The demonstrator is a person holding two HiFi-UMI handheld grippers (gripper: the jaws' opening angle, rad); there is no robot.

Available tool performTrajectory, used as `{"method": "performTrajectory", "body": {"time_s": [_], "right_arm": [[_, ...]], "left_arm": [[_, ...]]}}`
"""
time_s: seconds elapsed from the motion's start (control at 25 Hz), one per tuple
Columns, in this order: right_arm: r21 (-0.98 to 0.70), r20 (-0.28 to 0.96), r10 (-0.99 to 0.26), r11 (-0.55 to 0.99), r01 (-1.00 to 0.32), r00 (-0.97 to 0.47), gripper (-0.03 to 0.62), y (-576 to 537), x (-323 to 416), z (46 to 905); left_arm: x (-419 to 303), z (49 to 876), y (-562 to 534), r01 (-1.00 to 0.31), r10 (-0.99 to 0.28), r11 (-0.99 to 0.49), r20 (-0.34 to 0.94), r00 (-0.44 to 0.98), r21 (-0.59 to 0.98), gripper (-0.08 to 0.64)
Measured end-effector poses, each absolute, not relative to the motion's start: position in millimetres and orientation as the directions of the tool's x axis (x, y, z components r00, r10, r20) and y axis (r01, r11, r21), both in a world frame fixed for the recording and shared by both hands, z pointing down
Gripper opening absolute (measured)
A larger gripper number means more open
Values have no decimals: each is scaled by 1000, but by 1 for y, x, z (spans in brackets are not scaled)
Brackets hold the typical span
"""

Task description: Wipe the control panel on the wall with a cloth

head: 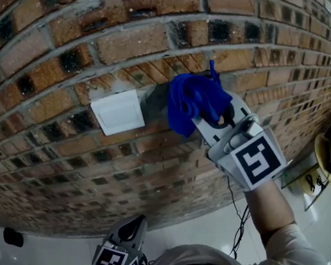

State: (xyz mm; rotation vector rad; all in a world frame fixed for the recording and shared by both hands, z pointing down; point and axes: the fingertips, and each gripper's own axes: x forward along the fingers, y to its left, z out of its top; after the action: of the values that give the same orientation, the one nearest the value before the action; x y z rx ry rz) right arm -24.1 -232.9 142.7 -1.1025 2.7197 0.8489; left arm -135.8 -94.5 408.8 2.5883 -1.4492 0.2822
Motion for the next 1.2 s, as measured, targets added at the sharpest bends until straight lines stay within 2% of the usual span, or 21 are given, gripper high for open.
{"method": "performTrajectory", "body": {"time_s": [0.36,0.64,0.84,1.2], "right_arm": [[474,-322,-698,466,-747,-639,89,-255,59,137],[439,-307,-773,402,-804,-555,89,-283,106,149],[437,-324,-759,410,-801,-565,89,-268,97,143],[503,-271,-625,556,-662,-732,89,-225,-8,146]], "left_arm": [[-123,411,-102,-840,-809,-541,252,532,37,2],[-114,412,-104,-833,-800,-552,255,543,42,1],[-116,411,-103,-836,-804,-547,249,539,45,1],[-132,413,-97,-851,-819,-523,249,517,47,1]]}}
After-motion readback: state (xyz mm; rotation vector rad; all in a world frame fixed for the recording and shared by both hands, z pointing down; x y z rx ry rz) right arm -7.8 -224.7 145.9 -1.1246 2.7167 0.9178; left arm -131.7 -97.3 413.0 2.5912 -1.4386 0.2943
